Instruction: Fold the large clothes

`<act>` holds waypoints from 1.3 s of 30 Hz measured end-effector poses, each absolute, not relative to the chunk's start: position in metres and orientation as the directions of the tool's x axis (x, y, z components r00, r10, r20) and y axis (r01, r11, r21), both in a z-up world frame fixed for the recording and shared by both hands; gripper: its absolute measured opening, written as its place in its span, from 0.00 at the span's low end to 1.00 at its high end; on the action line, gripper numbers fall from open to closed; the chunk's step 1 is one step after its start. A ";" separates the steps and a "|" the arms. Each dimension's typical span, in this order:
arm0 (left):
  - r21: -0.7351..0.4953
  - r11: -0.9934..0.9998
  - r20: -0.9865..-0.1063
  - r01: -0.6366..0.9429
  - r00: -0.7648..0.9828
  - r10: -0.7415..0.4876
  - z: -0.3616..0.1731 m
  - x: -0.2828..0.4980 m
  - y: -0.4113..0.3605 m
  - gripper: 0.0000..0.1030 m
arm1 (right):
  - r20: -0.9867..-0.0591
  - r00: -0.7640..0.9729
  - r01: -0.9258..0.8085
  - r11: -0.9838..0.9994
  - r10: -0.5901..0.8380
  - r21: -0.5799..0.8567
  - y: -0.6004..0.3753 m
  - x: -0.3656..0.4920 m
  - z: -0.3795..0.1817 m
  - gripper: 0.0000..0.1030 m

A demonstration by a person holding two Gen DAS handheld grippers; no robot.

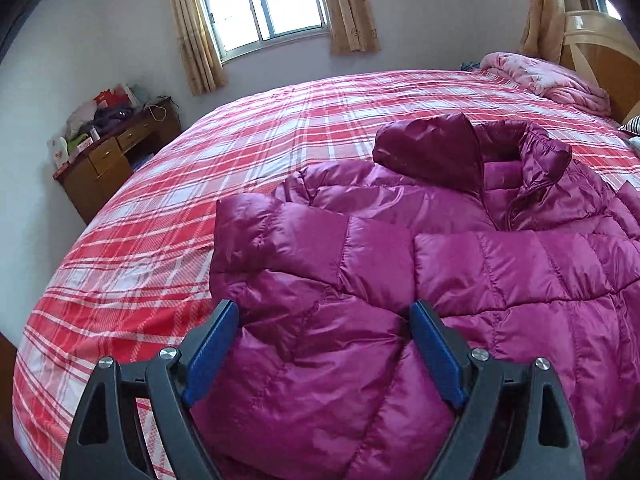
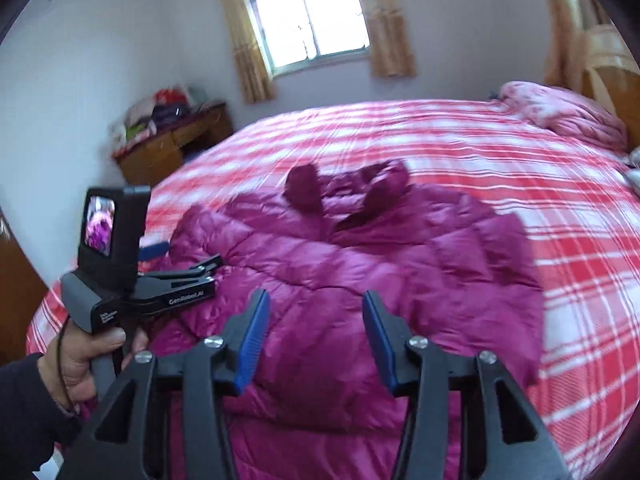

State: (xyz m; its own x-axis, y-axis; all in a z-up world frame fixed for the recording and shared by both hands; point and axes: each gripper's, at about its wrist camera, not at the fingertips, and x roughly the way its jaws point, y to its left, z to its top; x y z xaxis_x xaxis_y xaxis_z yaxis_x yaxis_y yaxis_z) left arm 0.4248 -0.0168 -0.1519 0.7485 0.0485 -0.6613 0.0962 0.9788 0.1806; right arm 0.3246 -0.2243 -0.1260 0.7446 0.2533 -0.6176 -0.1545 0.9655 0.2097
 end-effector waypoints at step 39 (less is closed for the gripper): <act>0.111 0.977 -0.721 0.181 0.691 -0.046 -0.143 0.432 -0.047 0.86 | -0.707 0.698 -0.074 0.994 0.110 0.083 -0.213 0.345 -0.172 0.46</act>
